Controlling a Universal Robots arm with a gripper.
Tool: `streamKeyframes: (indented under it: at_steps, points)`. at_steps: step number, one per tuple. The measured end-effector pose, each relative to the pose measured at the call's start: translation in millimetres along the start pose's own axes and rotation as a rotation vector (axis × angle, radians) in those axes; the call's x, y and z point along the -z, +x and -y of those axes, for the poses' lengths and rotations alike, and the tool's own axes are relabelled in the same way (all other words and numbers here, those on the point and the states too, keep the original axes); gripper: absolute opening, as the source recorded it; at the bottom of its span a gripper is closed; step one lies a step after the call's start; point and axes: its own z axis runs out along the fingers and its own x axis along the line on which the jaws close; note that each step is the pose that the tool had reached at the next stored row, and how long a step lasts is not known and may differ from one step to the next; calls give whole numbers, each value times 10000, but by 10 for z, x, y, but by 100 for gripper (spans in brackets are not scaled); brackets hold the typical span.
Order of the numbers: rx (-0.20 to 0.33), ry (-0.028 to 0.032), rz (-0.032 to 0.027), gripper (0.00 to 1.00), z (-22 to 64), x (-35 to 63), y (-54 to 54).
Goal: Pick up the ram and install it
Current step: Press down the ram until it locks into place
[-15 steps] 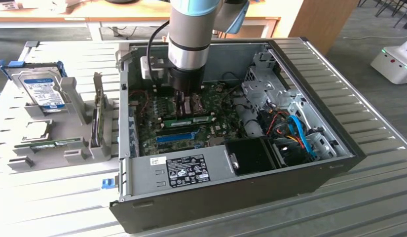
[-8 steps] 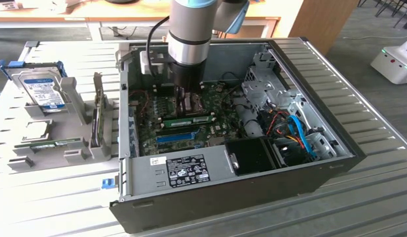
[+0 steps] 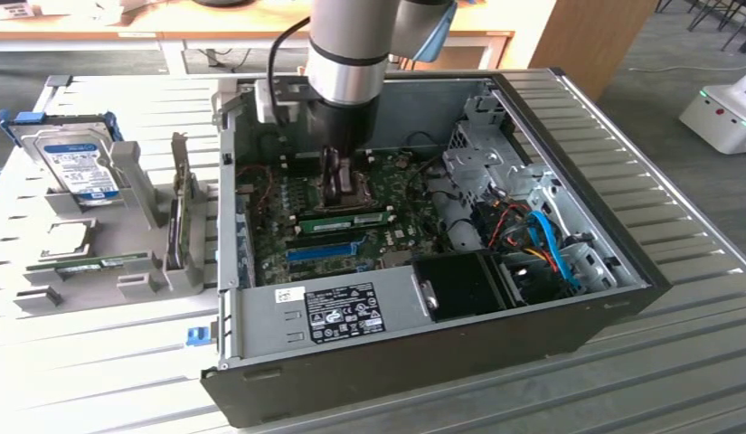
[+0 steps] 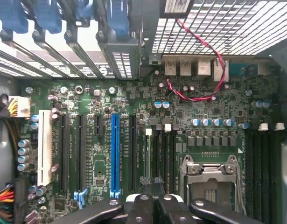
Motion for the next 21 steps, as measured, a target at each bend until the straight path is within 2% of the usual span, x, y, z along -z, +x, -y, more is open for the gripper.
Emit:
streamKeyframes:
  at_steps: [21]
  points:
    - [0,-1,0,11,-14,316,-9]
